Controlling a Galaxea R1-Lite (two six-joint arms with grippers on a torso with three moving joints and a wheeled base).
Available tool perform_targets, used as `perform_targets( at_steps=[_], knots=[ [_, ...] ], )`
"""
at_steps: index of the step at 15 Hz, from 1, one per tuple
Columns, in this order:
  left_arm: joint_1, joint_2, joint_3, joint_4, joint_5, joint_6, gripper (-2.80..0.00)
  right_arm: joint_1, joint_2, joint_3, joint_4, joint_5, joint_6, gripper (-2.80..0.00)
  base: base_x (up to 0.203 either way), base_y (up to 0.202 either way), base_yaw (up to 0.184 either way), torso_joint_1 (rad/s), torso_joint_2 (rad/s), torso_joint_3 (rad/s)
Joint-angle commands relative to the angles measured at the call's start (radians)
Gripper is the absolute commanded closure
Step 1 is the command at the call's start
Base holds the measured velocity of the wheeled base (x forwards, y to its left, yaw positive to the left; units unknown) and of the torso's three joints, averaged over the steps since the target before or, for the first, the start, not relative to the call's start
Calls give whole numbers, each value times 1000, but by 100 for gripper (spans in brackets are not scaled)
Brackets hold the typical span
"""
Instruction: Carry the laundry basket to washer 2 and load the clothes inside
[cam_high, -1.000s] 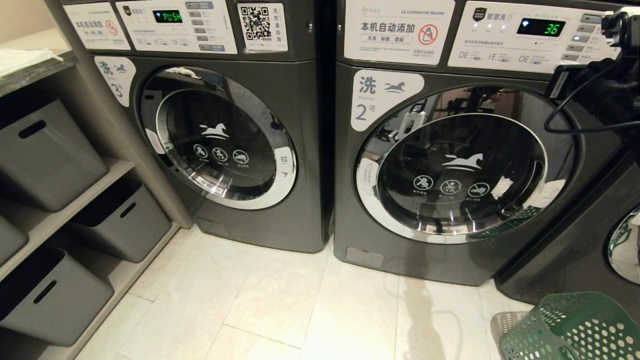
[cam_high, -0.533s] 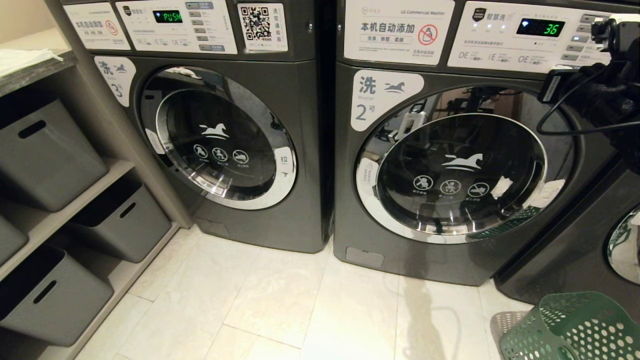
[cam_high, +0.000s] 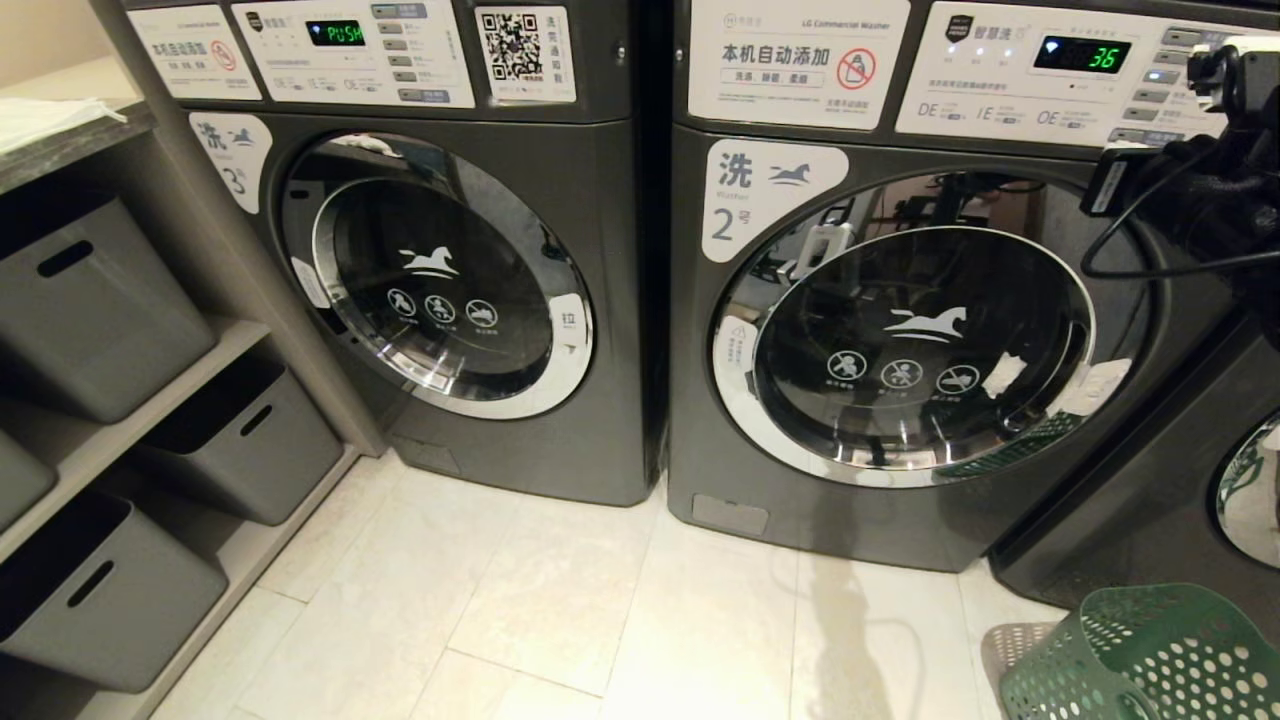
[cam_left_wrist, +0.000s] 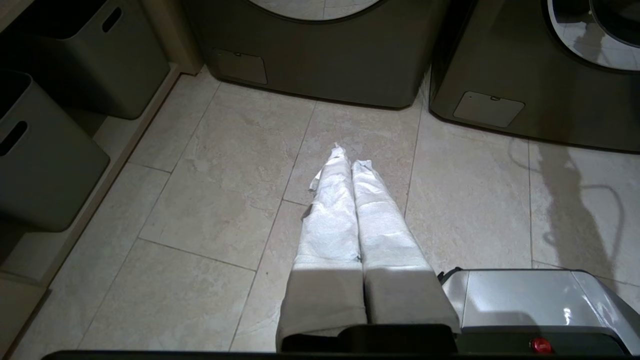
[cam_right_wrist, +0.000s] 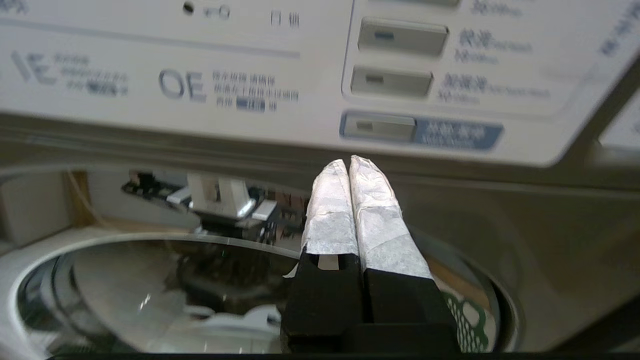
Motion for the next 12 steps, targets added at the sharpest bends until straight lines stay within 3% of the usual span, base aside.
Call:
perform_targets(
  at_steps=[1, 5, 9, 12],
  knots=[
    [0, -2, 0, 1, 0, 0, 0, 7, -78, 66, 5, 4, 1, 0, 0, 0, 0, 0, 0, 0],
    [0, -2, 0, 1, 1, 0, 0, 58, -222, 191, 84, 12, 4, 0, 0, 0, 0, 0, 0, 0],
    [1, -2, 0, 1, 0, 0, 0, 115, -488, 366, 400, 23, 5, 0, 0, 0, 0, 0, 0, 0],
    [1, -2, 0, 1, 0, 0, 0, 165, -781, 604, 536, 48, 3, 0, 0, 0, 0, 0, 0, 0]
  ],
)
